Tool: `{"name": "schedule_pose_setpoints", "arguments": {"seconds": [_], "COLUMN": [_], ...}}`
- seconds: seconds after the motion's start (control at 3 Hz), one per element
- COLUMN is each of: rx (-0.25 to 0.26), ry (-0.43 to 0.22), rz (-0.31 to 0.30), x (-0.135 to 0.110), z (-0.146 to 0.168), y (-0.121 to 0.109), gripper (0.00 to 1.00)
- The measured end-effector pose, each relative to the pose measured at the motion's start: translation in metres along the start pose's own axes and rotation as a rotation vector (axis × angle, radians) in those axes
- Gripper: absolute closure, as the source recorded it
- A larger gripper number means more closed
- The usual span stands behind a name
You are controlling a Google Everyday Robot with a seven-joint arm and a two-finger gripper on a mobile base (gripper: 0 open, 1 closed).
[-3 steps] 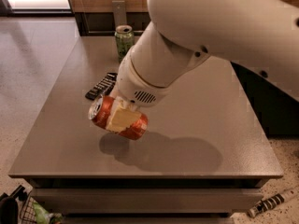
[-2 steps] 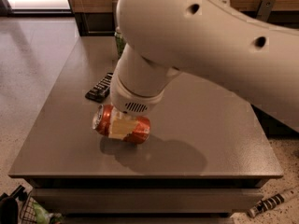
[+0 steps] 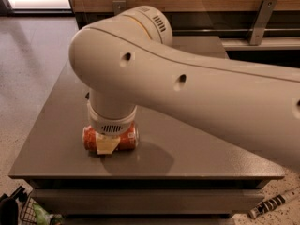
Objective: Knock coke can over
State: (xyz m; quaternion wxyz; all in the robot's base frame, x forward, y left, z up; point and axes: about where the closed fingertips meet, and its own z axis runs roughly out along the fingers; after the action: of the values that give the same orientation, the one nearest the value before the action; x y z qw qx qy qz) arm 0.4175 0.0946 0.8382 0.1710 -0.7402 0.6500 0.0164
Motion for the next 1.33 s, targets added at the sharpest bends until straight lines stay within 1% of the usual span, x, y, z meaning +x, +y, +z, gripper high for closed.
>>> {"name": "schedule_pose_setpoints", "arguments": {"seconds": [0.33, 1.33], "rx": [0.000, 0.002], "ry": [0.000, 0.000], "rz": [-0.003, -0.008], "x": [-0.0012, -0.0031], "z": [0.0007, -0.0005], "y": [0.0007, 0.0017], "gripper": [0.89, 0.20]}}
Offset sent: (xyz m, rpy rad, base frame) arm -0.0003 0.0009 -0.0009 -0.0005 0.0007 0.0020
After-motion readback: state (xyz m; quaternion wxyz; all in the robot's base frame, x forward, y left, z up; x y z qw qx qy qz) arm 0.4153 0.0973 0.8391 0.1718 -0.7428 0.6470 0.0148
